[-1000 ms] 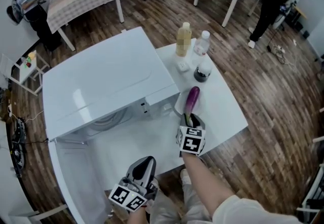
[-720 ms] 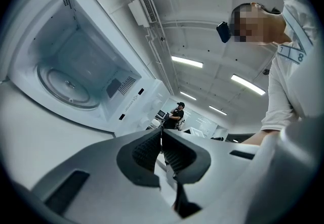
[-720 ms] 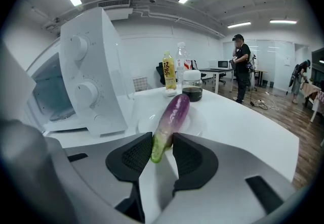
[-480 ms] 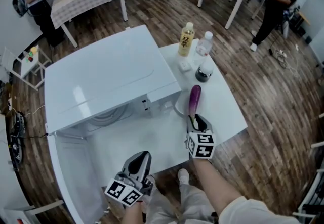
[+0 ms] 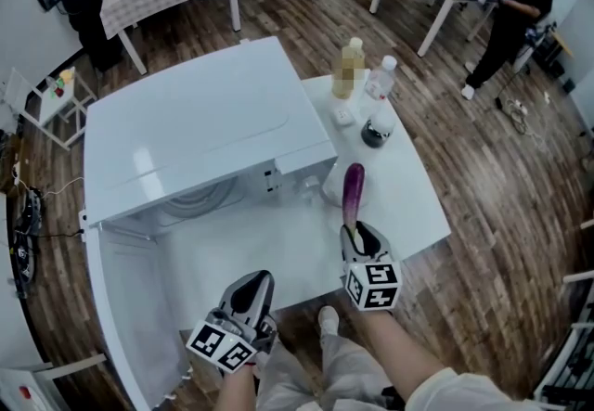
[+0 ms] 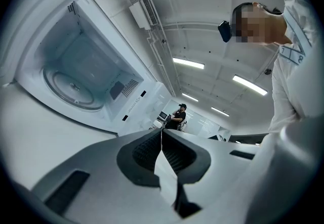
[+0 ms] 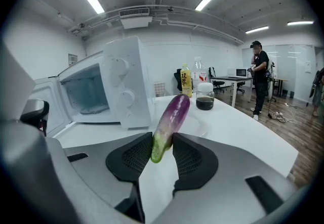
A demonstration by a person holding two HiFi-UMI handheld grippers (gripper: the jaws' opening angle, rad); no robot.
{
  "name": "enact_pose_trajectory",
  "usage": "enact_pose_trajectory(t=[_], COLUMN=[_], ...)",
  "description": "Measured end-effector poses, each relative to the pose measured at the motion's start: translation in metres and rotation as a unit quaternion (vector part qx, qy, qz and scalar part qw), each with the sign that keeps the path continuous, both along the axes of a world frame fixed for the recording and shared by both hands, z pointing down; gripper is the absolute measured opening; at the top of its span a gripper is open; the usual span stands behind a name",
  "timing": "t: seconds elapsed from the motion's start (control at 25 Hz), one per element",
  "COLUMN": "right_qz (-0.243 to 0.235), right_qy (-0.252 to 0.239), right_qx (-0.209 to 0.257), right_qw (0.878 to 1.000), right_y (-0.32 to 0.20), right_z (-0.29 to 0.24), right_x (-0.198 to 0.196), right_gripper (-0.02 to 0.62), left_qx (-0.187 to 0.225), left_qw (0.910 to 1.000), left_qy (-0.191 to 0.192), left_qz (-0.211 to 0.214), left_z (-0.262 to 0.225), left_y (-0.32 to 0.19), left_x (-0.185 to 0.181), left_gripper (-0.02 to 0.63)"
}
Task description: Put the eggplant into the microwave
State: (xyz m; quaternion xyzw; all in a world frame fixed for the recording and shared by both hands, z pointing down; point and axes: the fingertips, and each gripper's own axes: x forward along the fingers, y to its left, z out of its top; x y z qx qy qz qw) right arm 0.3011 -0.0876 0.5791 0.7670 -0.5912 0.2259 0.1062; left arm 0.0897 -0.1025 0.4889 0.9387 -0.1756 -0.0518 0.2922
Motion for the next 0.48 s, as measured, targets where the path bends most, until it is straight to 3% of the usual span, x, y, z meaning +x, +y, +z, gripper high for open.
enact_pose_trajectory(t=[0.48], right_qz=[-0.089], right_qy=[-0.001], right_qx=[-0.013], right_qw=[0.996], right_y=[0.04], right_z=[0.003], right_x=[-0.051], right_gripper=[0.145], left_qx=[-0.006], left_qw=[0.9998], left_qy=[0.003], left_qz=[-0.017], left_z=[0.002], left_y=[0.008], left_x=[-0.015], left_gripper=[0.002])
